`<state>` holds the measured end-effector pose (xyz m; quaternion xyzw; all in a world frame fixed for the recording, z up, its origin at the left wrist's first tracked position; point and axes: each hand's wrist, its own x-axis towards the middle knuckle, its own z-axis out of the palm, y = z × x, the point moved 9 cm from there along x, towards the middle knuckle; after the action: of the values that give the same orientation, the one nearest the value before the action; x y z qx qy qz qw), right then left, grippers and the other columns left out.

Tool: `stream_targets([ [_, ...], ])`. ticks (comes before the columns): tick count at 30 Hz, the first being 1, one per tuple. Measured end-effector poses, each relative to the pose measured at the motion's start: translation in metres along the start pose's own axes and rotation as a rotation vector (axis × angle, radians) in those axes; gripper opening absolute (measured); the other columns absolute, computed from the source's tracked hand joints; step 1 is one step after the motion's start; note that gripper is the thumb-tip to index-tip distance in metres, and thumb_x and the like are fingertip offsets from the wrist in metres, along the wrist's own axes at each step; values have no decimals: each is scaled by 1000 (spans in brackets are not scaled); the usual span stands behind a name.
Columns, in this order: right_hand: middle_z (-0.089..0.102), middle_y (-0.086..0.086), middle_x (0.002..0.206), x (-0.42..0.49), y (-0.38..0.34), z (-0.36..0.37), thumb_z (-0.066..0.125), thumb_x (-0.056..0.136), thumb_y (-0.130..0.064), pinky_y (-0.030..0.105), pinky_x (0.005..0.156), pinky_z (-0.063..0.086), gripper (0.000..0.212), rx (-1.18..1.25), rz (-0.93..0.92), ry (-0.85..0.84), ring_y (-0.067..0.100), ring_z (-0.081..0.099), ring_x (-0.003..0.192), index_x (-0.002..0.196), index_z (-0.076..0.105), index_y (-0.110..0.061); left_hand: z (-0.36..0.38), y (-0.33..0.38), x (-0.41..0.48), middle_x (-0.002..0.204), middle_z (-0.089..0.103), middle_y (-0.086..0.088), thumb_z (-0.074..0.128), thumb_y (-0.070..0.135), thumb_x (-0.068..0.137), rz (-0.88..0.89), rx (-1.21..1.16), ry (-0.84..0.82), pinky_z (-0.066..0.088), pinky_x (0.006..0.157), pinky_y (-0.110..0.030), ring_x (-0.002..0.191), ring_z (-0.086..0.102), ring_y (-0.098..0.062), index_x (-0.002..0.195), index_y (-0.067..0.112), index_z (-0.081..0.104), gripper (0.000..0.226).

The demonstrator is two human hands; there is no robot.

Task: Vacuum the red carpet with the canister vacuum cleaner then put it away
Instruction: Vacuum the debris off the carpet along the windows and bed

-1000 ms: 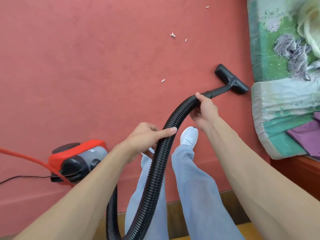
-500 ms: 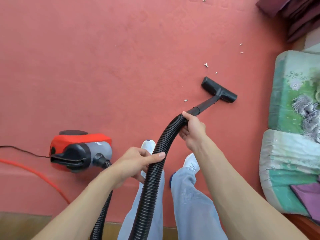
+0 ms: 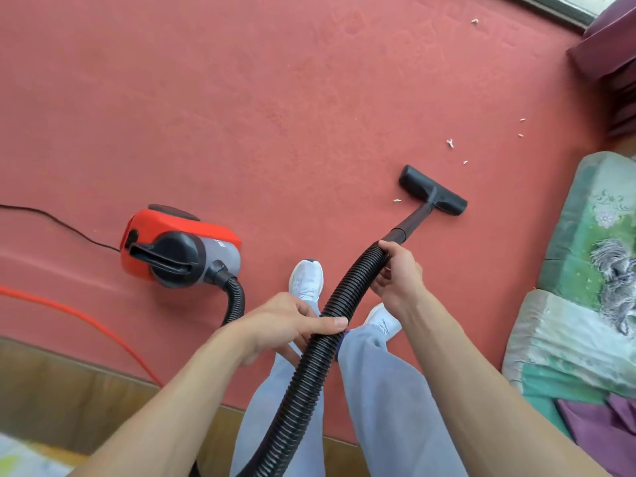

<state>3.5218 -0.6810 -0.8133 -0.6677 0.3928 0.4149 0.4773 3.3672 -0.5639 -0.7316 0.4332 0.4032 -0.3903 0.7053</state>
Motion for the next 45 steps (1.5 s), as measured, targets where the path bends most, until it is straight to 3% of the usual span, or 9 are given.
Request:
stream_targets([
  [8, 49, 8, 88, -24, -10, -26, 70, 68, -29, 28, 61, 51, 43, -170, 71, -77, 19, 50, 72, 104, 58, -9, 17, 8, -26, 85, 72, -8, 84, 37, 79, 49, 24, -136, 58, 65, -28, 79, 67, -17, 94, 2, 71, 40],
  [14, 51, 10, 85, -39, -24, -28, 66, 75, -25, 30, 64, 48, 31, -249, 74, -109, 20, 50, 71, 99, 60, -8, 24, 26, -37, 93, 69, -12, 80, 32, 84, 91, 10, -214, 59, 69, -28, 89, 64, -23, 106, -5, 68, 45],
  [19, 48, 5, 74, -28, -25, -19, 65, 80, -27, 28, 59, 45, 25, -230, 70, -95, 17, 47, 61, 96, 55, -10, 15, 30, -29, 77, 70, -1, 79, 36, 84, 94, -1, -127, 55, 63, -23, 73, 64, -12, 90, 11, 72, 27],
  [25, 49, 4, 69, -16, -41, -4, 66, 77, -28, 28, 59, 47, 33, -145, -5, -55, 17, 47, 59, 102, 55, -11, 20, 28, -10, 81, 61, -7, 82, 45, 79, 110, -140, 9, 56, 70, -28, 74, 60, -18, 87, 13, 67, 37],
  [29, 55, 10, 82, -36, -65, -10, 65, 65, -32, 28, 59, 50, 40, -251, -31, -76, 21, 52, 68, 98, 62, -9, 31, 48, -19, 92, 62, -13, 85, 41, 73, 131, -112, -198, 54, 77, -37, 89, 59, -26, 101, -2, 63, 55],
  [31, 54, 11, 83, -47, -66, -17, 64, 70, -30, 27, 58, 49, 35, -284, 14, -120, 21, 52, 65, 97, 63, -7, 34, 58, -29, 96, 64, -11, 82, 39, 70, 132, -63, -323, 56, 69, -28, 90, 61, -23, 115, -11, 58, 71],
  [34, 55, 11, 81, -58, -63, -21, 60, 78, -28, 26, 58, 47, 28, -268, 93, -192, 21, 52, 60, 94, 61, -5, 31, 74, -40, 84, 65, 0, 79, 35, 70, 150, -42, -413, 52, 57, -19, 73, 64, -9, 111, -4, 63, 59],
  [39, 56, 12, 81, -45, -64, -10, 62, 79, -27, 29, 62, 48, 33, -95, 93, -187, 21, 53, 63, 101, 60, -1, 15, 90, -39, 75, 65, 4, 83, 32, 75, 195, -57, -306, 52, 59, -21, 65, 63, -6, 97, 4, 67, 39],
  [45, 57, 12, 87, -12, -68, -14, 67, 74, -27, 26, 55, 47, 60, -27, 4, -60, 20, 52, 62, 126, 59, 3, 11, 93, -22, 69, 65, 0, 79, 43, 81, 199, 45, 75, 48, 57, -20, 58, 60, -9, 86, 5, 75, 38],
])
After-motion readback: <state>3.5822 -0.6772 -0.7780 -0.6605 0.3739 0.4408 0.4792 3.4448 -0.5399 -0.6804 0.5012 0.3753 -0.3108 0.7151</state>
